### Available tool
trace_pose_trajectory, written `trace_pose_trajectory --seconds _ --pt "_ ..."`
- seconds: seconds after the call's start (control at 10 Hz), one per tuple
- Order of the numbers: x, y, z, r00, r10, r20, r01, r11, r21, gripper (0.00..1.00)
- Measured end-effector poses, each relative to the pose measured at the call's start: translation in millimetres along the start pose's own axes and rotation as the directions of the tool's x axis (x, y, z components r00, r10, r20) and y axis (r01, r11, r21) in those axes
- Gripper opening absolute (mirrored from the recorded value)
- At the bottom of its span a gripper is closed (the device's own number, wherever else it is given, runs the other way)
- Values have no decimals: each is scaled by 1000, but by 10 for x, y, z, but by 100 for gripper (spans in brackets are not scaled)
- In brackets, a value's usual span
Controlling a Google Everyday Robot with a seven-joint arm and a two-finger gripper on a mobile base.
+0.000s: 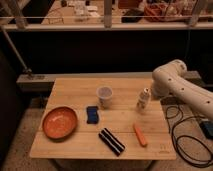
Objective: Knock the bottle over
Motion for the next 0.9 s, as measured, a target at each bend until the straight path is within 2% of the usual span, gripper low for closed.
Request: trace_pose_trajectory --seconds 0.9 --pt "-74 -93 139 998 44 42 -45 998 39 2"
